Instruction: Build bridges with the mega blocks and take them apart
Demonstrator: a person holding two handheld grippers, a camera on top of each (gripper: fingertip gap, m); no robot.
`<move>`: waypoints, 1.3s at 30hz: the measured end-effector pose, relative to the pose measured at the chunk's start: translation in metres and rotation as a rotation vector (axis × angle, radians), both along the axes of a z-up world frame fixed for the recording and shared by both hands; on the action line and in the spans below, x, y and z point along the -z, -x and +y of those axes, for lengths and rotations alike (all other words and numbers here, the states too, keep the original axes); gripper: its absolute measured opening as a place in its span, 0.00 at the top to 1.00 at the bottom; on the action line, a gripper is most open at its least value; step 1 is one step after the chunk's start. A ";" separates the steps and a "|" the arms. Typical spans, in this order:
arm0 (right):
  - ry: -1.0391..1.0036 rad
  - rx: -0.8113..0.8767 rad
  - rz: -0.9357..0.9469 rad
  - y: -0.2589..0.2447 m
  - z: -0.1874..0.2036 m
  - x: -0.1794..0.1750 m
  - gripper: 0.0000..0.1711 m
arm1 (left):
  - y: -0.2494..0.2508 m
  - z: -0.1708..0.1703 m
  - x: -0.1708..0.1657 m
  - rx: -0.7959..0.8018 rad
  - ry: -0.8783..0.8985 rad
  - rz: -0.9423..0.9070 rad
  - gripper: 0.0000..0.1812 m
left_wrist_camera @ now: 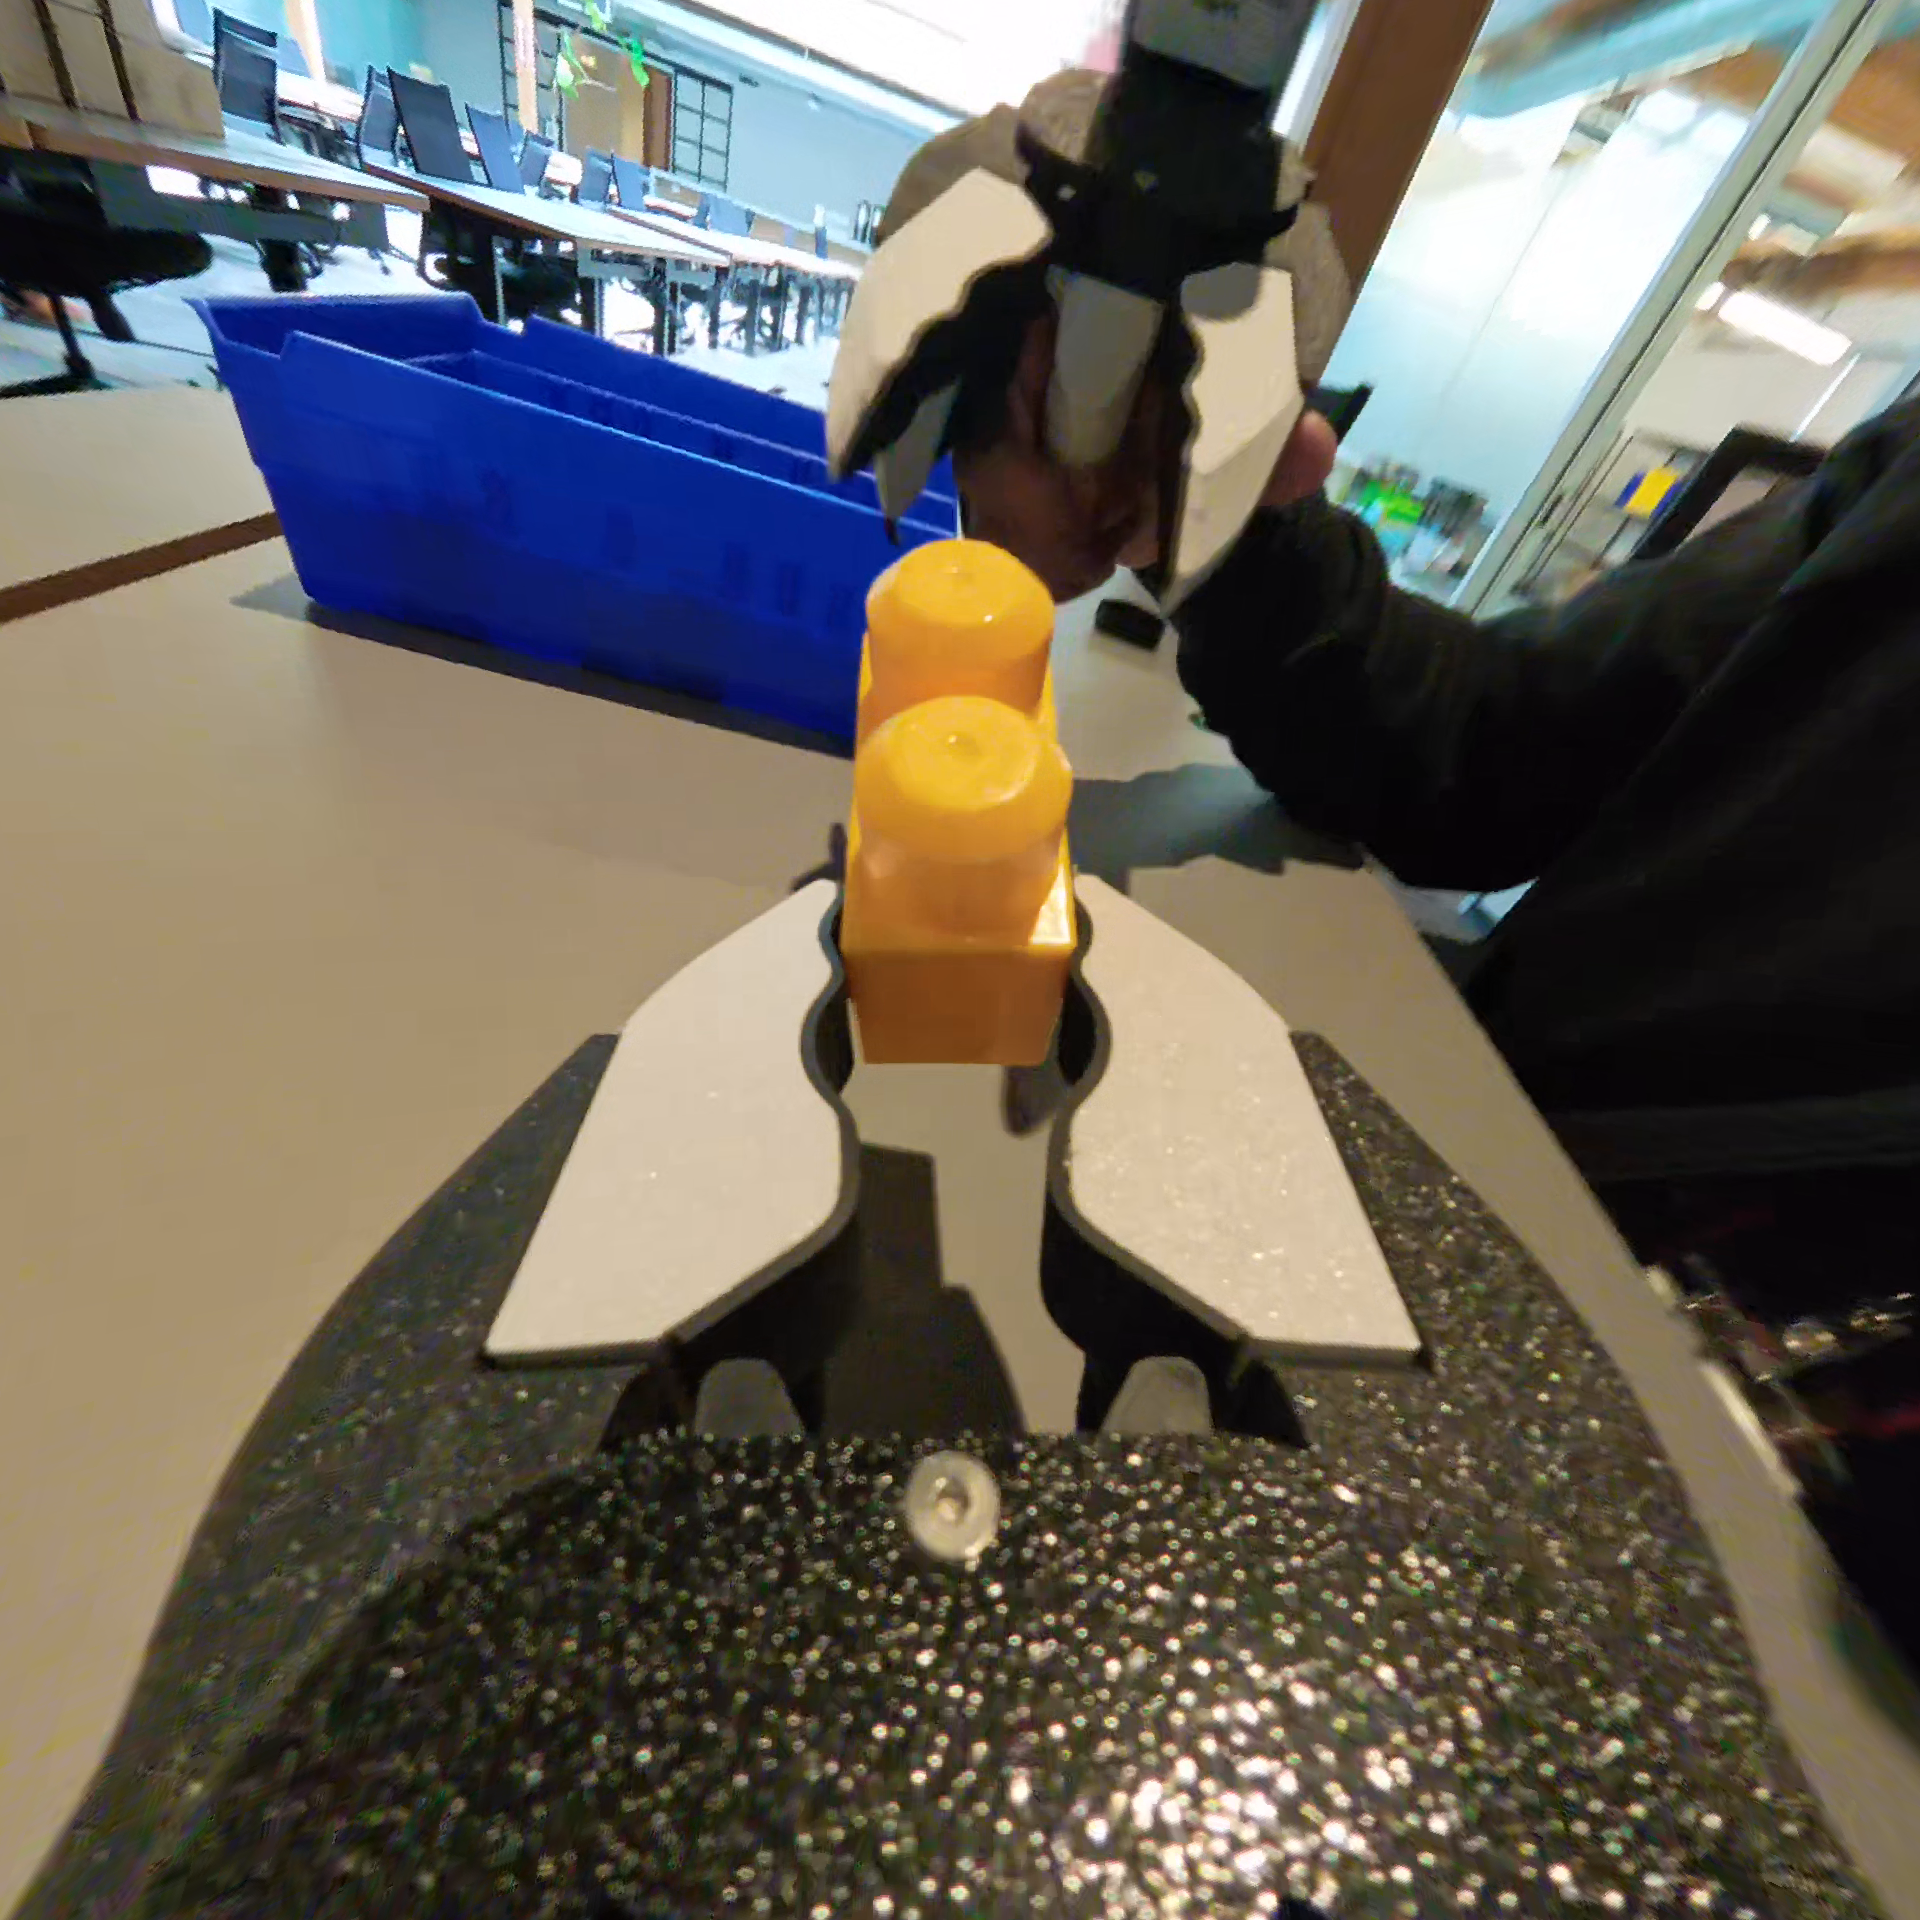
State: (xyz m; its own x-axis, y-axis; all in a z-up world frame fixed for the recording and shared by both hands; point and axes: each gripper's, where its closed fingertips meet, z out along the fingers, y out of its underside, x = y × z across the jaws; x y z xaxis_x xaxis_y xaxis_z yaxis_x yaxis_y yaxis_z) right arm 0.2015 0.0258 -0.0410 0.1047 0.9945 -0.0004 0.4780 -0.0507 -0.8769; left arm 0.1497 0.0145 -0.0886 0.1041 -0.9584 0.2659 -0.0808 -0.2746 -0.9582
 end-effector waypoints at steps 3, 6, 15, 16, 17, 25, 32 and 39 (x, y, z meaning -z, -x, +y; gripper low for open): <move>0.069 -0.026 0.011 0.025 -0.006 0.022 0.60 | -0.004 -0.005 0.005 0.002 -0.072 0.058 0.80; 0.118 -0.048 0.016 0.039 -0.011 0.039 0.65 | -0.008 -0.010 0.009 0.013 -0.116 0.094 0.80; -0.114 0.133 0.159 0.004 0.031 -0.015 0.78 | 0.001 0.007 0.002 -0.064 -0.051 0.026 0.76; -0.170 0.204 0.179 -0.014 0.045 -0.030 0.78 | 0.002 0.008 0.000 -0.063 -0.028 0.007 0.76; -0.231 0.293 0.187 -0.037 0.061 -0.044 0.78 | 0.004 0.009 -0.001 -0.057 -0.006 -0.011 0.76; -0.383 0.915 -0.159 -0.238 0.192 -0.014 0.78 | 0.008 0.014 -0.004 -0.047 0.054 -0.052 0.79; -0.394 1.001 -0.311 -0.260 0.243 0.040 0.78 | 0.009 0.016 -0.005 -0.048 0.064 -0.062 0.80; -0.423 1.009 -0.359 -0.253 0.243 0.048 0.63 | 0.009 0.016 -0.006 -0.038 0.068 -0.070 0.80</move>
State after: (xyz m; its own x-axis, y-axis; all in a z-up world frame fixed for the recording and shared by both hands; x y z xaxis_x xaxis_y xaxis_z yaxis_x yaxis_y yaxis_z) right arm 0.4541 0.2691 -0.0889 0.7798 0.3708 0.5044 0.6126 -0.2861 -0.7368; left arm 0.1405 0.0303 -0.0829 0.1194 -0.9336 0.3378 -0.0028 -0.3406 -0.9402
